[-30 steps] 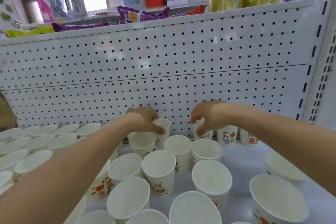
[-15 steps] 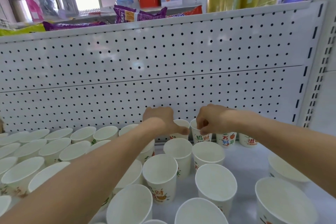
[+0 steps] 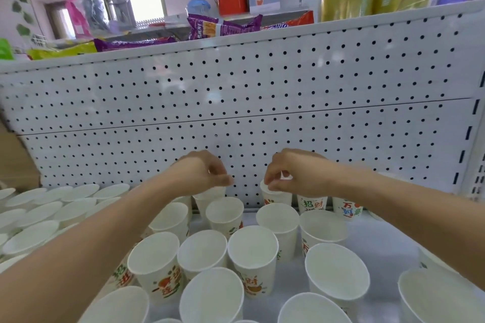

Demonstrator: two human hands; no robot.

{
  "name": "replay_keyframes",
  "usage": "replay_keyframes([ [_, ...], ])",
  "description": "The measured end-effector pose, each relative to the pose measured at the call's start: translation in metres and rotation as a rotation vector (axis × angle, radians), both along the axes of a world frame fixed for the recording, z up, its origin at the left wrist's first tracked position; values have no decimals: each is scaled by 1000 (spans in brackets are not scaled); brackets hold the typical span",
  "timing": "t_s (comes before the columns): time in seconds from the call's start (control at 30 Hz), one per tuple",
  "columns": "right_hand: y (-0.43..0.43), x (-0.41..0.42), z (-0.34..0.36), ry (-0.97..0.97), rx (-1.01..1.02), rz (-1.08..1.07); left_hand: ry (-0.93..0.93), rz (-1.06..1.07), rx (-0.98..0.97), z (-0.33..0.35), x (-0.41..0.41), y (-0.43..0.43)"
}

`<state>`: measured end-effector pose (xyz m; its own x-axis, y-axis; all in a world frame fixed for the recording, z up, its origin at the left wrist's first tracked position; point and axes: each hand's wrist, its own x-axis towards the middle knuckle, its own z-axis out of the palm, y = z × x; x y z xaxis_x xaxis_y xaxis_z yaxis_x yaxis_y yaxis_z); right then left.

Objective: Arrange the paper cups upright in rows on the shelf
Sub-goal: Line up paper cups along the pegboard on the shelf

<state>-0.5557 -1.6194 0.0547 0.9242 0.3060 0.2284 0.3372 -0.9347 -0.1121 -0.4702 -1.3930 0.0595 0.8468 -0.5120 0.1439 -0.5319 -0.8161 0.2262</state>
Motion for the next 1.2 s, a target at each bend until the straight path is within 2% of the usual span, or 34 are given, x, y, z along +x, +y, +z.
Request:
replay_keyframes([
  [0.13,16,4,1,51,29,73,115,-154,13,-2,-23,14],
  [0.27,25,9,0,152,65,99,183,-108,174,-12,-33,23],
  [0.4,33,11,-1,191,53,114,279,-113,147,-13,-42,23],
  [0.57,33,12,1,142,66,93,348,-135,159,-14,-44,15],
  [0.63,31,10,2,122,64,76,316,-167,199,-15,-42,6],
  [0.77,22,8,5,70,45,13,110,-240,253,-17,-35,-15],
  [0.97,9,6,1,31,-31,-79,-115,-145,348,-15,-21,-26],
  [1.07,7,5,-2,47,-116,-147,-148,-92,386,-15,-21,-25],
  [1.2,7,8,-7,103,-182,-187,-115,-140,297,-15,-24,-25],
])
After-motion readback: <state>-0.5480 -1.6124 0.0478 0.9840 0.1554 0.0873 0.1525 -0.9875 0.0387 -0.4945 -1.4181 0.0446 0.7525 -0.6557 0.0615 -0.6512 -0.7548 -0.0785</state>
